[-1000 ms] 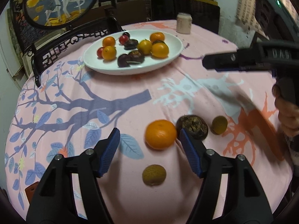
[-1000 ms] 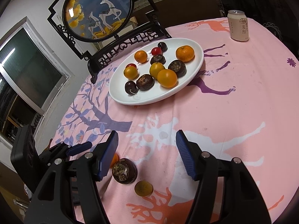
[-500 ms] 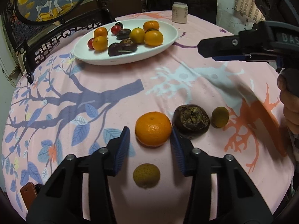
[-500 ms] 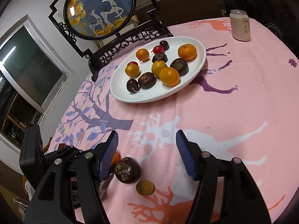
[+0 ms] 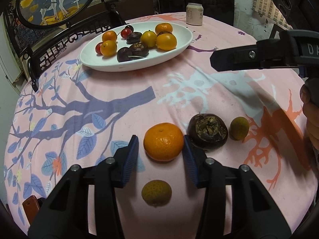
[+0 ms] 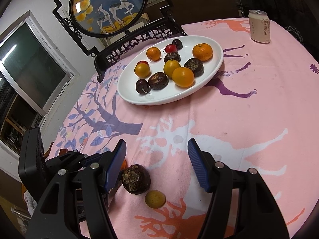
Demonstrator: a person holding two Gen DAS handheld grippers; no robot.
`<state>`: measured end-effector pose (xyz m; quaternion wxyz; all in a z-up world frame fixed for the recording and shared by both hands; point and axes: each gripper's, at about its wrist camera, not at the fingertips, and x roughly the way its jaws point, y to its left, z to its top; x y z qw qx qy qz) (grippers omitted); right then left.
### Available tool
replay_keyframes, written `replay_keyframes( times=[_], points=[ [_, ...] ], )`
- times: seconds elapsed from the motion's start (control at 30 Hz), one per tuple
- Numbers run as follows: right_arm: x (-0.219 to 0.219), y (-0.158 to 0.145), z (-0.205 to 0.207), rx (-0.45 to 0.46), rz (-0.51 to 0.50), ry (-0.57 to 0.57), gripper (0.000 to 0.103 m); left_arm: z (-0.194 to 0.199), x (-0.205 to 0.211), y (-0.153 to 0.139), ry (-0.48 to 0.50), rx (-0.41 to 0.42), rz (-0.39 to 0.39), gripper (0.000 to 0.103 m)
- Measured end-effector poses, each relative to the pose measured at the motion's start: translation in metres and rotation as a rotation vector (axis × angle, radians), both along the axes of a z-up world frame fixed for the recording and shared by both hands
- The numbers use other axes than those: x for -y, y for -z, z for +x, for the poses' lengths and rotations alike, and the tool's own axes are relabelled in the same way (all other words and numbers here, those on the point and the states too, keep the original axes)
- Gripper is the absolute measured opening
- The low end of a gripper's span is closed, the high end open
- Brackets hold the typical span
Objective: Organize fruits
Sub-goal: 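Move both open tools back to the remaining fruits on the cloth, then grasp a tangerine with the left tool while the right tool grasps a small olive-green fruit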
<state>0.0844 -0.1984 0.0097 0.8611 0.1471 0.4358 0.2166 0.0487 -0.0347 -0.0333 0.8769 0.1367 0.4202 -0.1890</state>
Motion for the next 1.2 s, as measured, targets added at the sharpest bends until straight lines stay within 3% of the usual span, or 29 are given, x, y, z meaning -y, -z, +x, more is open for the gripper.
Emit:
replay_keyframes(
  times=[0.13,0.67,1.2],
  points=[
    [-0.002,0.003,0.000,-0.006,-0.008,-0.007,0.065,-0.001,0.001,-0.002,-0.010,0.021,0.001,0.038],
    [-0.015,0.010,-0.006,-0.021,-0.040,-0.051,0.065,-0.002,-0.005,-0.009,-0.089,0.097,0.041,0.038],
    [-0.017,0.033,-0.059,-0.021,-0.147,-0.122,0.064,0.010,-0.022,-0.010,-0.160,0.055,-0.013,0.038]
  ],
)
